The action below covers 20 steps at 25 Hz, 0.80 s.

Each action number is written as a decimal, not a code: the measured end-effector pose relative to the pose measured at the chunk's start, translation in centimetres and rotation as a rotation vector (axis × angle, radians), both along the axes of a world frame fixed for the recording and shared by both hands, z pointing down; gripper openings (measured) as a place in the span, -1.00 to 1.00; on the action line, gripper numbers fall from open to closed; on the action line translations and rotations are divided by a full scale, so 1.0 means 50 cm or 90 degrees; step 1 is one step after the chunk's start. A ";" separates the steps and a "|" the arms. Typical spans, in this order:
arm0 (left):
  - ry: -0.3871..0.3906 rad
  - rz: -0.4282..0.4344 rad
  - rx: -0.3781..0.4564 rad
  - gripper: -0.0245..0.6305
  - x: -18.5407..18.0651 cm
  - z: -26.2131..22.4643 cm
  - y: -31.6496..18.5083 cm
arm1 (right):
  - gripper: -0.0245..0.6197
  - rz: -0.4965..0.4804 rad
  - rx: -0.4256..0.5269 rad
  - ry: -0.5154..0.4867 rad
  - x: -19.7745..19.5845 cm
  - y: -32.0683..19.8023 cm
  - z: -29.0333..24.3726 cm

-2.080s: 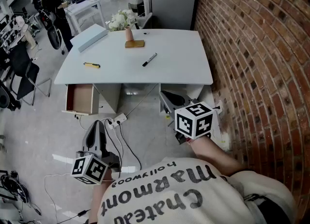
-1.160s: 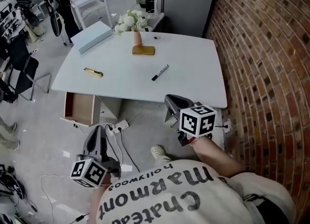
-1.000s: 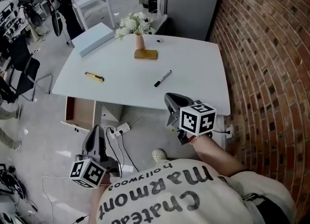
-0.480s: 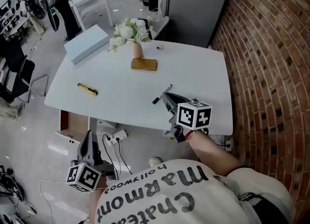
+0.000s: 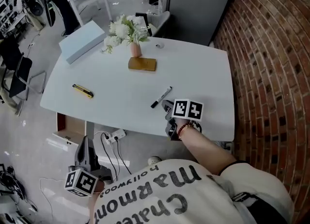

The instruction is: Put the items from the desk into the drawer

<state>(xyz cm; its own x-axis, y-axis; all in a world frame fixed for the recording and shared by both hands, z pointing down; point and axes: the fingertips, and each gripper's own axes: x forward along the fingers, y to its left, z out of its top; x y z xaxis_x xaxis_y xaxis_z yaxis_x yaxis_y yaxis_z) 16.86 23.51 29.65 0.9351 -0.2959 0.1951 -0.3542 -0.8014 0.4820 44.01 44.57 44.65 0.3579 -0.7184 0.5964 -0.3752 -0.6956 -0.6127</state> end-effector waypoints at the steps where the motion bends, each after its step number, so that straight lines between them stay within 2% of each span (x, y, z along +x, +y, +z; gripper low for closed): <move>1: -0.003 -0.003 -0.003 -0.92 0.000 0.004 -0.003 | -0.75 0.013 0.003 -0.013 0.008 -0.005 0.009; 6: -0.006 -0.013 -0.004 -0.92 0.007 0.006 -0.012 | -0.49 0.031 -0.012 -0.014 0.050 -0.045 0.035; 10: 0.012 -0.024 0.008 -0.92 0.002 -0.012 -0.021 | -0.14 0.035 -0.093 0.015 0.070 -0.057 0.055; 13: 0.016 -0.038 0.012 -0.92 -0.011 -0.013 -0.028 | 0.05 0.028 -0.170 0.020 0.071 -0.060 0.080; 20: 0.016 -0.070 -0.014 -0.92 -0.044 -0.002 -0.032 | 0.04 0.018 -0.339 0.066 0.063 -0.056 0.108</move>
